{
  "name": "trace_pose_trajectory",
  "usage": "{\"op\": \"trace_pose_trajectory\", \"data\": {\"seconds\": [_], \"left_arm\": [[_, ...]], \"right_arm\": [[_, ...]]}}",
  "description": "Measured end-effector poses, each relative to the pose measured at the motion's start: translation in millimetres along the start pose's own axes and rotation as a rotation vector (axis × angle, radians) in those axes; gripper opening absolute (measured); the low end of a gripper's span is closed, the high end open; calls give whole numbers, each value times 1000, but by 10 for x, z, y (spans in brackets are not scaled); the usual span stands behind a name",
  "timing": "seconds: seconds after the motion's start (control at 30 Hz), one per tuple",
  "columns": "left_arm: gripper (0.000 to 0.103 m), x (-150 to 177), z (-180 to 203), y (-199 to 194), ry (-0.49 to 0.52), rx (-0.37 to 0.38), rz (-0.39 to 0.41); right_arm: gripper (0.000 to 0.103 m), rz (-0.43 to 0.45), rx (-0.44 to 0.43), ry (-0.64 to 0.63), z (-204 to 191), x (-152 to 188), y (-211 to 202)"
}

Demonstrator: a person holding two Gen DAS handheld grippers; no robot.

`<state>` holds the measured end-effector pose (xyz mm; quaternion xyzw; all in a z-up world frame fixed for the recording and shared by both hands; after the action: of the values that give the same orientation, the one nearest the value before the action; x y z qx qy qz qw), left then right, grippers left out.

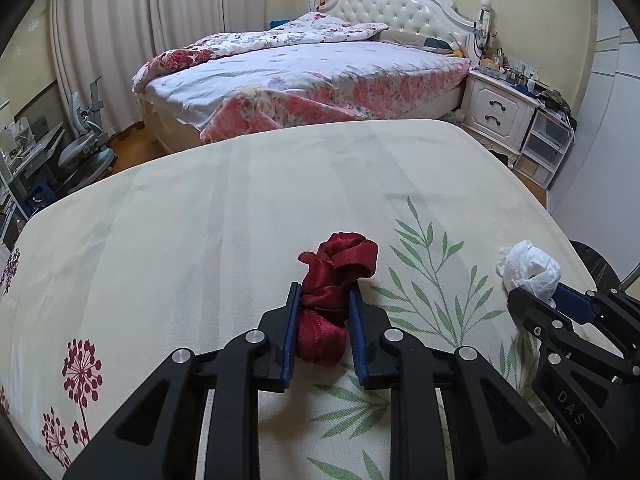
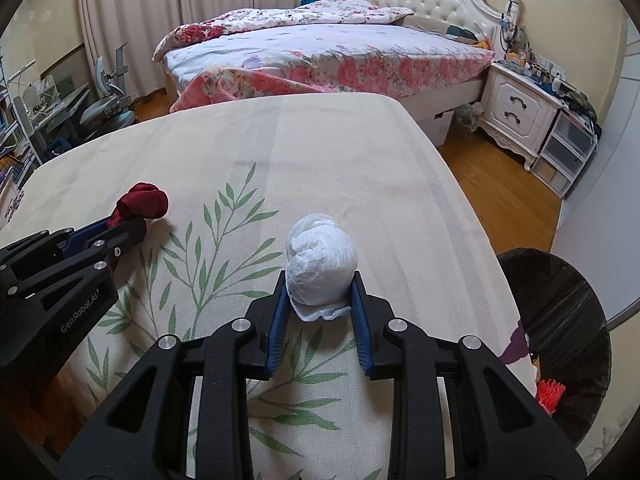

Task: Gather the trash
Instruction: 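Carry the cloth and bag over the black bin with both tools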

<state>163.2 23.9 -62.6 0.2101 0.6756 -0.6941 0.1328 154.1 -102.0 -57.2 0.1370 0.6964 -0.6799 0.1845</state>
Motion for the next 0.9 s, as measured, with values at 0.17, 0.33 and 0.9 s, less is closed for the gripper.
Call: {"op": "trace_pose_trajectory", "data": {"seconds": [0.17, 0.33, 0.9], "left_arm": [[23, 111, 17, -92, -21, 7, 12], [23, 215, 62, -200, -22, 7, 31], [23, 498, 514, -486, 42, 57, 85]], "right_arm": [[28, 12, 5, -1, 9, 73, -69], [28, 24, 15, 0, 37, 184, -148], [28, 69, 76, 58, 402, 616, -498]]}}
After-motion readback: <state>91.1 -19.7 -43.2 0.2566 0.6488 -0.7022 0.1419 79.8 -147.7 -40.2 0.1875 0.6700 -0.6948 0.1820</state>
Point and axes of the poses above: each gripper's, at about its wrist camera, not at the fingertips, and y roughly the way its jaws point, z to its right, x to its underside, the point moved 3 cm from there along y, roughly the way its jaws point, and after that the axes turned 13 degrees about -z, right-handed, at the moved point
